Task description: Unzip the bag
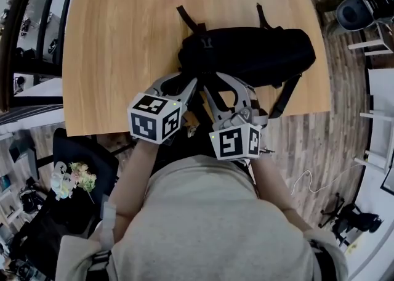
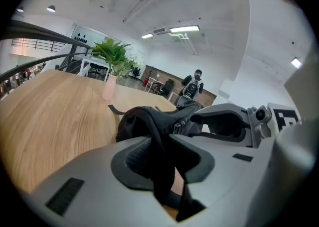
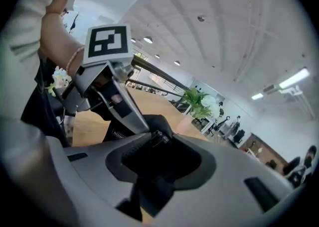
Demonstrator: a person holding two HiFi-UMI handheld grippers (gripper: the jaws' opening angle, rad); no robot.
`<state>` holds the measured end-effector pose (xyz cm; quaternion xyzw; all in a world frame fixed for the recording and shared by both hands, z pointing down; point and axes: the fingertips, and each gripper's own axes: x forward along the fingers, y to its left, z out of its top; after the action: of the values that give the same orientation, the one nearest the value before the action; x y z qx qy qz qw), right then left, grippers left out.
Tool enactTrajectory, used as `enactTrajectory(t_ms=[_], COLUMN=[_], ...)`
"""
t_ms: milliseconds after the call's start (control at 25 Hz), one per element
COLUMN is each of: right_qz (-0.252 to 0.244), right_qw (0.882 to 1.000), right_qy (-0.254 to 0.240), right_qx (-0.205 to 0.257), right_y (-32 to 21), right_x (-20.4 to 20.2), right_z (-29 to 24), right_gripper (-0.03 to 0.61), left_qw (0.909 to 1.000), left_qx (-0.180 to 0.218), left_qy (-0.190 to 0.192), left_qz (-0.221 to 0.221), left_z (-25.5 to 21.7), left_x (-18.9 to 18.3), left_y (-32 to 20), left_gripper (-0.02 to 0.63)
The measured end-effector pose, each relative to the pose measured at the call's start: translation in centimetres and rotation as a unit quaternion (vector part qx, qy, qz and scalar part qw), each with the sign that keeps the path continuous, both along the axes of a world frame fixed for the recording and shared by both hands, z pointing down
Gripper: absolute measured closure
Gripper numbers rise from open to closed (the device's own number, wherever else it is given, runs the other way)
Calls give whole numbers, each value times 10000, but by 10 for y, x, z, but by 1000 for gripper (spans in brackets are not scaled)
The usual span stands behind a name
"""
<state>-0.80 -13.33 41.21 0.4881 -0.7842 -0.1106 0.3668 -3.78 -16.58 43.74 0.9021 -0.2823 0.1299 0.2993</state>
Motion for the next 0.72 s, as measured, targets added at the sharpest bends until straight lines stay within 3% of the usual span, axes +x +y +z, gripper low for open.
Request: enactTrajectory(t_ms=[360,720], right_qz=[-377,-478], right_qw=[9939,9930], right_qy=[1005,1067], right_qx=[252,140], right_y=[-4,-7], right_x=[-7,-7], right_z=[15,23], right_gripper=[437,416], left_qw=[10000,9998], left_qx=[-45,-115], left_qy=[40,152], left_qz=[31,2], left_z=[0,0], left_x=[-1,-1], left_y=[-3,-3], left_gripper=[511,518])
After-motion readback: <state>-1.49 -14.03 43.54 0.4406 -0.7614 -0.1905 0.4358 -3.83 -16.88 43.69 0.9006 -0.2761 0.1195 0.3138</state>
